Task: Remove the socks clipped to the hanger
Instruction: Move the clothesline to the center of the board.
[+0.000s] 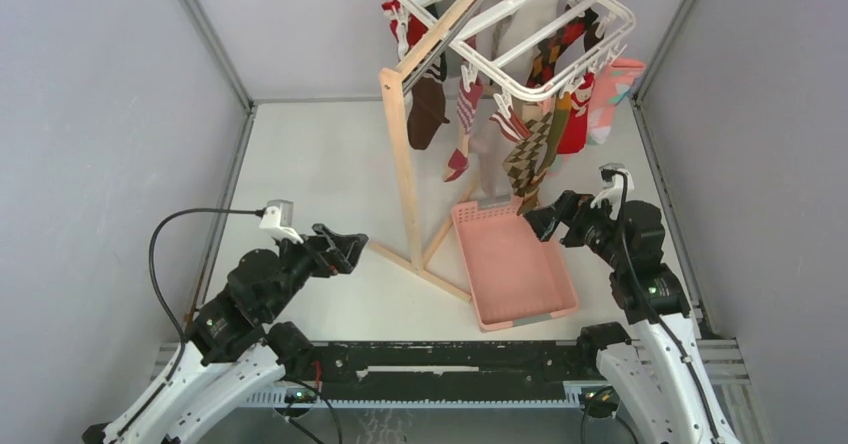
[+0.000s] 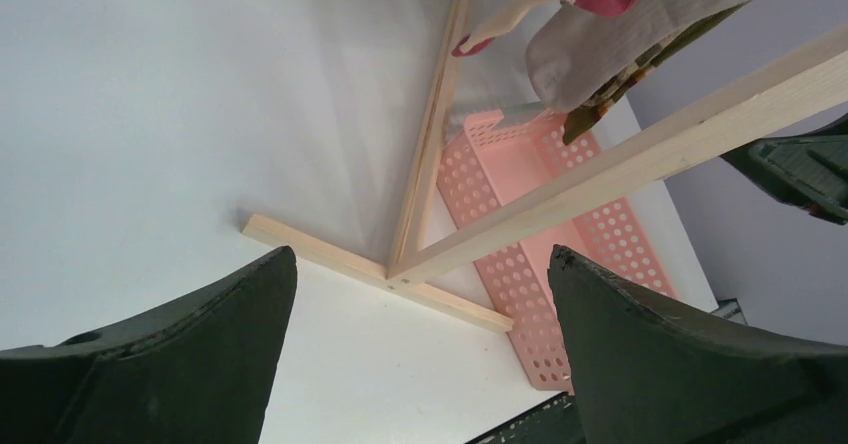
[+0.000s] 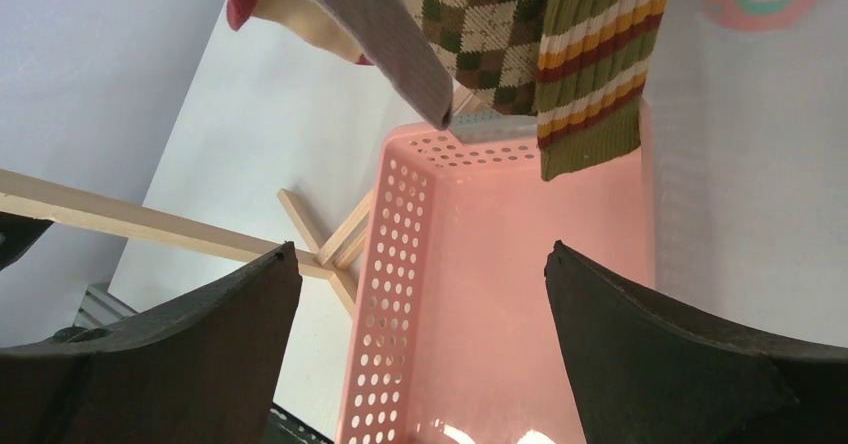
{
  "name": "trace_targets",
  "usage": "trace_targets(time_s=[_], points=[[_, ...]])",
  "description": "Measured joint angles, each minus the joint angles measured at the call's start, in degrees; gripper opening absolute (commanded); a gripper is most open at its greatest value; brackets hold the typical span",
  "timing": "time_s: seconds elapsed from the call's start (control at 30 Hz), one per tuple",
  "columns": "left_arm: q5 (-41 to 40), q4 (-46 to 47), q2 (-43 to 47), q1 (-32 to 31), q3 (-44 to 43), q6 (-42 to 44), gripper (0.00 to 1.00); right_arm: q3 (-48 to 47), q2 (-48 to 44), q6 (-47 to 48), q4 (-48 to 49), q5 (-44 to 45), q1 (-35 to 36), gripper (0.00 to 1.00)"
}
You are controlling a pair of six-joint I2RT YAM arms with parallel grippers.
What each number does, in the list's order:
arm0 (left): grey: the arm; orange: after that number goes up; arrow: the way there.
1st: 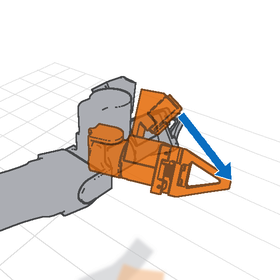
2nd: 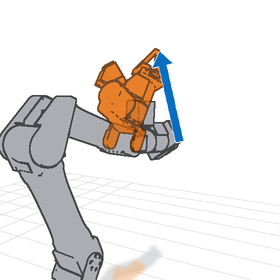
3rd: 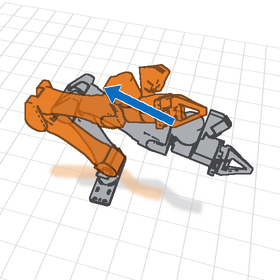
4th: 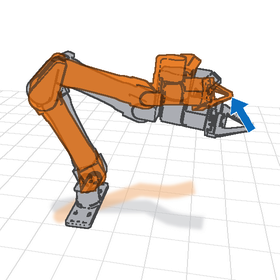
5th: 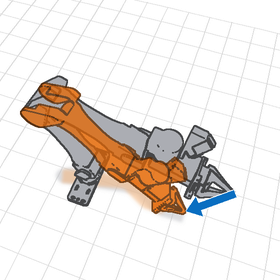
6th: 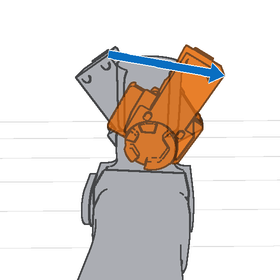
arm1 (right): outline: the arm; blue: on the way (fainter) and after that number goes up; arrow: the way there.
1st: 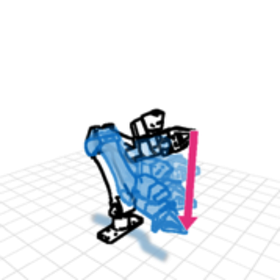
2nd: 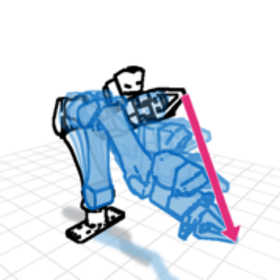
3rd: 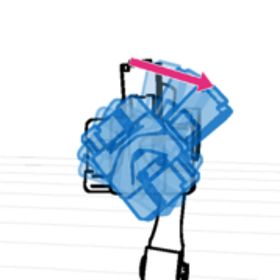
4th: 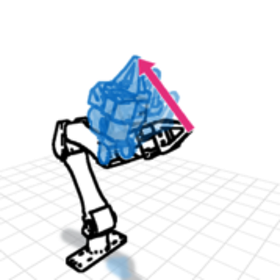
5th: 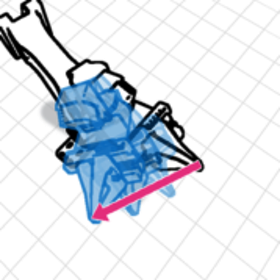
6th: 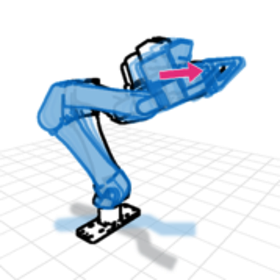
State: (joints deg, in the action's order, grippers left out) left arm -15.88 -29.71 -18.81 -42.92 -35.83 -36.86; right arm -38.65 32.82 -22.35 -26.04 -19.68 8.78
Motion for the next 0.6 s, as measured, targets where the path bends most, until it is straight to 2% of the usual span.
trace_targets(time_s=[0.27, 0.6], points=[[-0.1, -1.6, 0.0, 0.0, 0.0, -0.2, 1.0, -0.1, -0.7, 0.2, -0.2, 0.0, 0.0, 1.0], [-0.2, -2.7, 4.1, 0.0, 0.0, -1.0, 1.0, -0.1, 0.0, 0.6, -0.9, -0.7, 0.0, 1.0]])
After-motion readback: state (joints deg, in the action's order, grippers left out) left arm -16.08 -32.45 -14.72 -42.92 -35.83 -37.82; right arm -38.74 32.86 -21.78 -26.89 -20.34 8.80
